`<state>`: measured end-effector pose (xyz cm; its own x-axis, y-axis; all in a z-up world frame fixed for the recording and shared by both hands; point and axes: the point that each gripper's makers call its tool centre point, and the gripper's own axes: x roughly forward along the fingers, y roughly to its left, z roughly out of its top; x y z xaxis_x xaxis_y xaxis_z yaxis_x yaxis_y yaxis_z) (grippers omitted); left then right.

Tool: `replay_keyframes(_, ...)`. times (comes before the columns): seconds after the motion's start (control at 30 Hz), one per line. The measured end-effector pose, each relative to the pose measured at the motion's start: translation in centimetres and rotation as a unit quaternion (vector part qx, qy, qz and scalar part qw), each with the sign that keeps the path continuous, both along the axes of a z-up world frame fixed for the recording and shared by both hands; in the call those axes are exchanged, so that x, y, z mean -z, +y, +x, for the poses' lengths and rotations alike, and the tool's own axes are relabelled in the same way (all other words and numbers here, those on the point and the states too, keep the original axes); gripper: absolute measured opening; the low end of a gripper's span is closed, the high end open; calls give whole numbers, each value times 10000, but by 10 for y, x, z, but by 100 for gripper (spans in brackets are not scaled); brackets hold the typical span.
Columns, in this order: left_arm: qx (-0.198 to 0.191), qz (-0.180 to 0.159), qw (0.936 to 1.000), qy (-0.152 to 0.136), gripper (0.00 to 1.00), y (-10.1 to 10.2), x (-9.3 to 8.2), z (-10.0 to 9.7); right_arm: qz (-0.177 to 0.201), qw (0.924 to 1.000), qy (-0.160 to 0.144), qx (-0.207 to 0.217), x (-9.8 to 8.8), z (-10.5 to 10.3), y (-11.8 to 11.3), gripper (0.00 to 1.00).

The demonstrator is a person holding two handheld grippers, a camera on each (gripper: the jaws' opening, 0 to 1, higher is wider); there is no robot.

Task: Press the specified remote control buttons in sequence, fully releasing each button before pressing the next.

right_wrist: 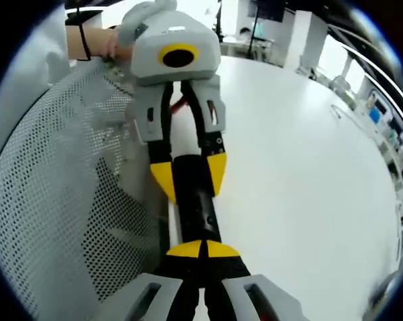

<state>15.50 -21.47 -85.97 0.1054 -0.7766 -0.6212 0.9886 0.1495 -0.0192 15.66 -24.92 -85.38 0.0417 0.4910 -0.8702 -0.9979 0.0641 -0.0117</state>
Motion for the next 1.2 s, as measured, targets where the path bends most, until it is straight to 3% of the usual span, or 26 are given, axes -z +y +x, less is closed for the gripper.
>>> replay_keyframes(1.03, 9, 0, 10000, -5, 25, 0, 0, 0, -374, 9993, 8, -24, 0, -2, -11, 0)
replay_keyframes(1.2, 15, 1, 10000, -7, 25, 0, 0, 0, -542, 9982, -144, -195, 2, -3, -10, 0)
